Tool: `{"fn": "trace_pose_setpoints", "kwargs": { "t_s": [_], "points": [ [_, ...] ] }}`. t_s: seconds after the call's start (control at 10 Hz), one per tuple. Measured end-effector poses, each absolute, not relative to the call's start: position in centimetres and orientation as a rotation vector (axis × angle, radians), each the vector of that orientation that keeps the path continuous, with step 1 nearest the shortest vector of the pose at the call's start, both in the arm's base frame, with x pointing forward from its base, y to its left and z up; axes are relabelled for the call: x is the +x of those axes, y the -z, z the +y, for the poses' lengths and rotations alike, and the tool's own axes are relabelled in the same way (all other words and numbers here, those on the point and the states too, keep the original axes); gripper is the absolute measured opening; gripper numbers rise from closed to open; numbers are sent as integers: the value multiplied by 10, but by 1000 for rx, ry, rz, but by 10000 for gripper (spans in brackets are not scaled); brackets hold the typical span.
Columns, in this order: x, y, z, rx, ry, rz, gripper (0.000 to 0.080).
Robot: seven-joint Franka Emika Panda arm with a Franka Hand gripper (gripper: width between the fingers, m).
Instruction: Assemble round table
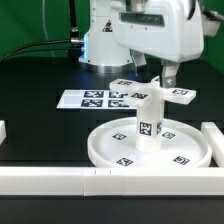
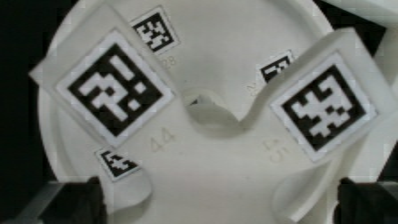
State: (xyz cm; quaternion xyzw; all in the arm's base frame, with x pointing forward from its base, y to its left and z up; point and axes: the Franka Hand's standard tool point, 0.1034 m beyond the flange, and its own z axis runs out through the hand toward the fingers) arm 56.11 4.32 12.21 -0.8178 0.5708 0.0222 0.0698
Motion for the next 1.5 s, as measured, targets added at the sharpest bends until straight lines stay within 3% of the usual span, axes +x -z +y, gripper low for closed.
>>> {"fn": "trace_pose_setpoints", "kwargs": {
  "t_s": [0.2, 0.5, 1.5],
  "points": [
    [563, -136, 48, -2490, -50, 1653, 649],
    [562, -132, 48, -2569, -46, 1531, 649],
    [564, -128, 44, -3030, 59, 85, 649]
  ]
}}
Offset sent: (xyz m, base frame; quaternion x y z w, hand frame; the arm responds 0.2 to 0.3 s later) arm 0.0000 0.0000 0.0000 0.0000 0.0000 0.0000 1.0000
